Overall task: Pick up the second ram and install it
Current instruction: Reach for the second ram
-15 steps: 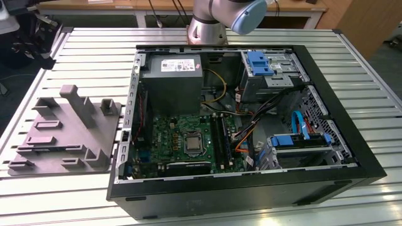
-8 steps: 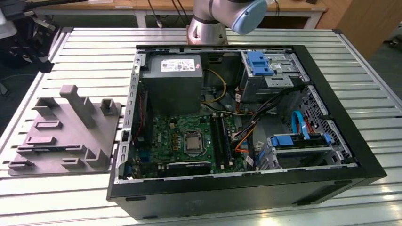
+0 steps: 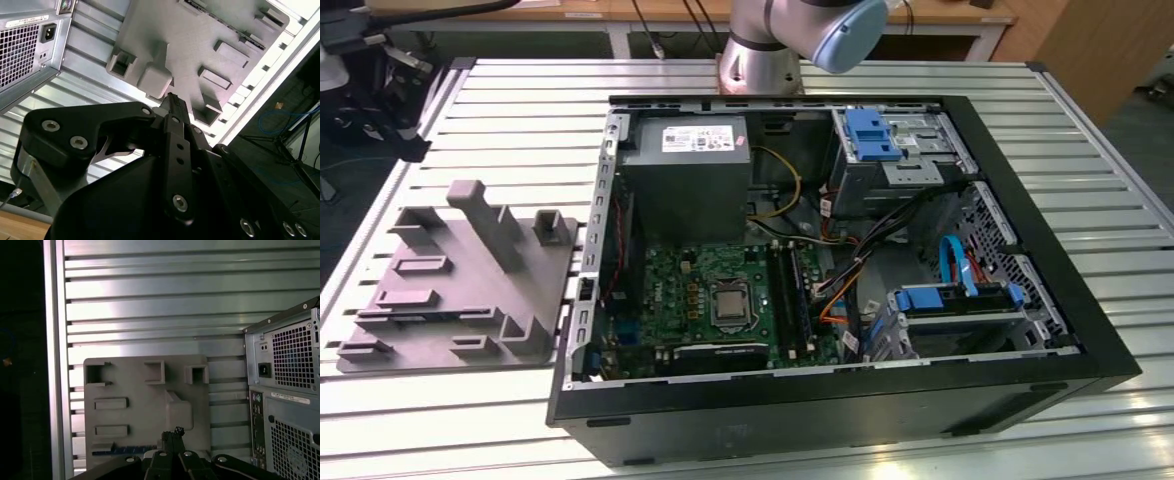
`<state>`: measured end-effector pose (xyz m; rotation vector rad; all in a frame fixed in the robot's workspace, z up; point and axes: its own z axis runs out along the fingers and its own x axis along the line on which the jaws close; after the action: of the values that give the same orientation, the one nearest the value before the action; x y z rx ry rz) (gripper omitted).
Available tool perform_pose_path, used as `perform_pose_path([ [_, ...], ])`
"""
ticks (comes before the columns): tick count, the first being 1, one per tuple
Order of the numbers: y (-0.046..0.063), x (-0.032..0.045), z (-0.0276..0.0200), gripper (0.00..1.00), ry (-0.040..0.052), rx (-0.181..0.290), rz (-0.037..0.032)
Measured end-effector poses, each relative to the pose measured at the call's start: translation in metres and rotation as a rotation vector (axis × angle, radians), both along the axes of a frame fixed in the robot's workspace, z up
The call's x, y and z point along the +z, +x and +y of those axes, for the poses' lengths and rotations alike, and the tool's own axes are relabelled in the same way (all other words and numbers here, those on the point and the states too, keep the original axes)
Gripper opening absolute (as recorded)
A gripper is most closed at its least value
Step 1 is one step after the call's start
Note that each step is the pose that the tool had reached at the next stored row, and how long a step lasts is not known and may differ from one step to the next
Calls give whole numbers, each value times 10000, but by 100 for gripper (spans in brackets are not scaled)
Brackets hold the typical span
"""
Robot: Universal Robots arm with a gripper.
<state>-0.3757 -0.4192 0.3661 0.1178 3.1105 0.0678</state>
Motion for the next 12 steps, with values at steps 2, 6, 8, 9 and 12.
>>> perform_pose_path([
  [2, -8, -11, -15, 10, 0, 0, 0],
  [6, -23, -36, -47, 10, 0, 0, 0],
  [8, -29, -50, -61, 10, -1, 0, 1],
  [9, -32, -57, -68, 10, 0, 0, 1],
  [12, -44, -79, -90, 10, 0, -1, 0],
])
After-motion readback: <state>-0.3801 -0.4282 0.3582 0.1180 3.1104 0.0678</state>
